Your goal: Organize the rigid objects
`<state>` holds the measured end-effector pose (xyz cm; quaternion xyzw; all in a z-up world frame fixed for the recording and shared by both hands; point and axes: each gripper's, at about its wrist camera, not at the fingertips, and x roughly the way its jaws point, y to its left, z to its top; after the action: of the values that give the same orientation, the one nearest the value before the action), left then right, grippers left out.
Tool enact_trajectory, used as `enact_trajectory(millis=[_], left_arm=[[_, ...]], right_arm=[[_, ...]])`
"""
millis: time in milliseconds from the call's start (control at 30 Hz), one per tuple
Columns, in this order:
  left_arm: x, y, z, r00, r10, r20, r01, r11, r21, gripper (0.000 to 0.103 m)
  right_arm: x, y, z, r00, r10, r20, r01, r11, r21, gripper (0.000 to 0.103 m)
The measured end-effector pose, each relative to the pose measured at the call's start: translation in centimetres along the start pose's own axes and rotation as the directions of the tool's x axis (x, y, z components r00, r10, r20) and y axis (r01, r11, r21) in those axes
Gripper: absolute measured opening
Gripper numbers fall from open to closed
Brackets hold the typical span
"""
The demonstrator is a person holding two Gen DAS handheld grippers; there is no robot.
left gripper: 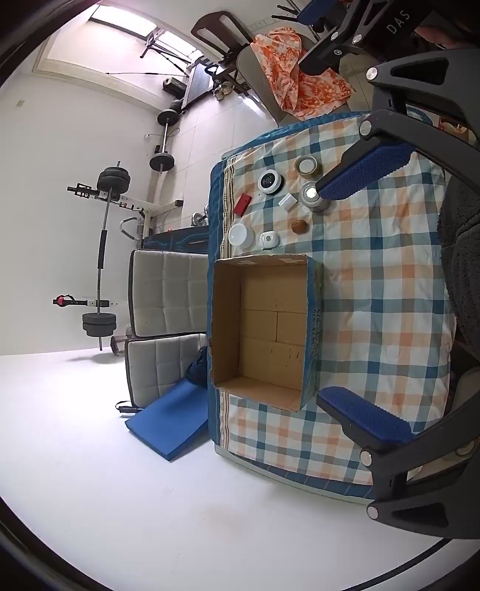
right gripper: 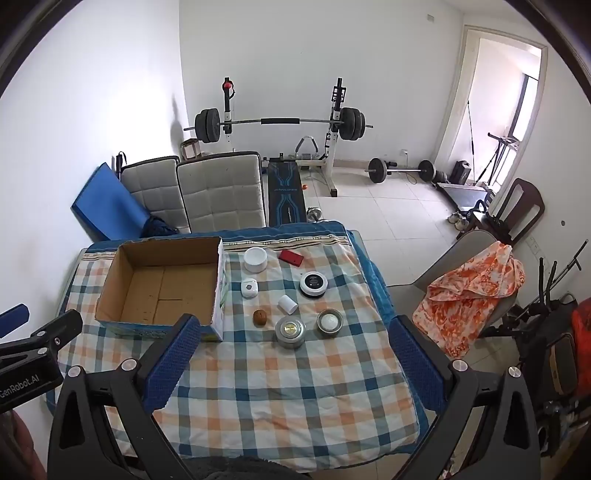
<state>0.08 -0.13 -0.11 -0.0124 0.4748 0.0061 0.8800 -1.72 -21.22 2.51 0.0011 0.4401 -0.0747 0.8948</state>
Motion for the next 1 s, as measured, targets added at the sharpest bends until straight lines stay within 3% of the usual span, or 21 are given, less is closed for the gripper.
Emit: enact_trajectory(millis=[1000], left_arm=[[-1.6, 0.1, 0.7, 0.999, -0.005, 0.046, 0.005, 1.0, 0.002, 0.103]], right_arm=[[-1.0, 0.1, 0.7, 0.999, -0.021, 0.03, 0.021, 1.0, -0.008, 0.103]])
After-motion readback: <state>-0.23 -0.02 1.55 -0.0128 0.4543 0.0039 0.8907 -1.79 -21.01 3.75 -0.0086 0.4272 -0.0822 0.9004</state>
